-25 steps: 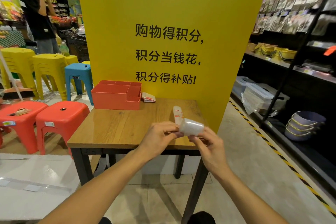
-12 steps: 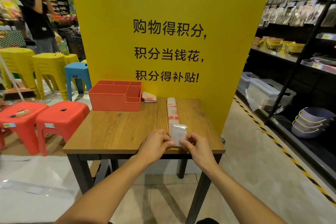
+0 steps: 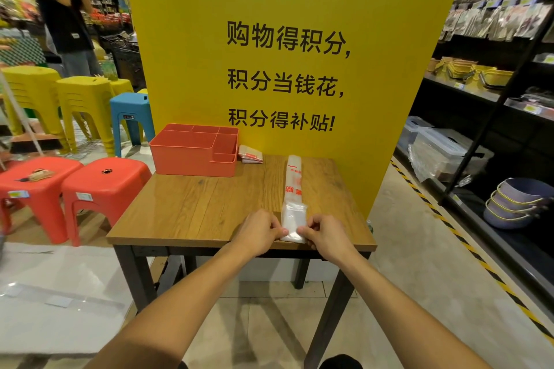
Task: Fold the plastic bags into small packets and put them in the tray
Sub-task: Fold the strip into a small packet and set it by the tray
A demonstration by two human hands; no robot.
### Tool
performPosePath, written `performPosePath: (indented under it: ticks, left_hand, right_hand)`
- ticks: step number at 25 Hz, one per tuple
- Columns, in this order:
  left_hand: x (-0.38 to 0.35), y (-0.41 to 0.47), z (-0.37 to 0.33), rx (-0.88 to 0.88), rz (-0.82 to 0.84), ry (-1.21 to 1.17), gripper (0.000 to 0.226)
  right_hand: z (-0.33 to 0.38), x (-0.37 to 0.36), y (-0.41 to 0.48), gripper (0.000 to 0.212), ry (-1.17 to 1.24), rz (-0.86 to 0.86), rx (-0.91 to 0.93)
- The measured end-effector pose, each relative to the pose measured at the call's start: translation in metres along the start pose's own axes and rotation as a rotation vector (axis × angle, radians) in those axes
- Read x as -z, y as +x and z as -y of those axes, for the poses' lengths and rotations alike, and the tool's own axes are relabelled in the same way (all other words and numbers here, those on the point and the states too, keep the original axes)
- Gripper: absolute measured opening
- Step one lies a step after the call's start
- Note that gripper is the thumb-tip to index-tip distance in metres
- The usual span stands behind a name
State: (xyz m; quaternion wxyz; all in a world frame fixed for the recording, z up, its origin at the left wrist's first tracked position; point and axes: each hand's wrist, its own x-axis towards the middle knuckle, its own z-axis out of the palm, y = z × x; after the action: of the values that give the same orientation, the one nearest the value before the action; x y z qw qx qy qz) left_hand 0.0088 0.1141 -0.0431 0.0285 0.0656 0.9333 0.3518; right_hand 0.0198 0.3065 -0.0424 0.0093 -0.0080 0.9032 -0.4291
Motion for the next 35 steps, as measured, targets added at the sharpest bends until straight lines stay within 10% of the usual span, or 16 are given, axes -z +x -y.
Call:
performPosePath:
  ticks: [6, 21, 35]
  left_hand:
    - [-0.008, 0.012, -0.004, 0.149, -0.020, 0.105, 0.034]
    - [-0.007, 0.020, 0.000, -0.269, -0.032, 0.205, 0.033]
    - [0.002, 0.019, 0.018, -0.532, 0.035, 0.385, 0.035]
  right_hand:
    - [0.005, -0.006, 0.003, 0.043, -0.091, -0.058, -0.060]
    - [0.007, -0.003, 0.013, 0.069, -0.180, 0.050, 0.033]
    - [-0.012, 0.003, 0.015, 0.045, -0.658, 0.092, 0.337]
